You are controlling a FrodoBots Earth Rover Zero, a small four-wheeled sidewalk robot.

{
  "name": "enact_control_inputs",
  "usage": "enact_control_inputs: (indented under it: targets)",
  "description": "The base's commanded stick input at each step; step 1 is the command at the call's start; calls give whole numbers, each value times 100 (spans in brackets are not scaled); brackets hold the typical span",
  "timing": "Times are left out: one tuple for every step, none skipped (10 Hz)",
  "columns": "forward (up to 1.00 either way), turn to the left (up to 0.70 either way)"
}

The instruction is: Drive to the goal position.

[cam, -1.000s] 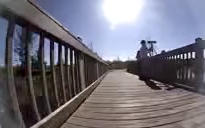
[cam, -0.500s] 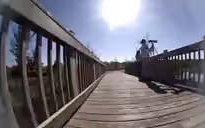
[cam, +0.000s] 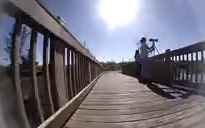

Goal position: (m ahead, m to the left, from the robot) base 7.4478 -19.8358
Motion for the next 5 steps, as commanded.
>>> enact_control_inputs:
  targets:
    - [70, 0]
    - [70, 0]
    - [70, 0]
    - [70, 0]
    - [70, 0]
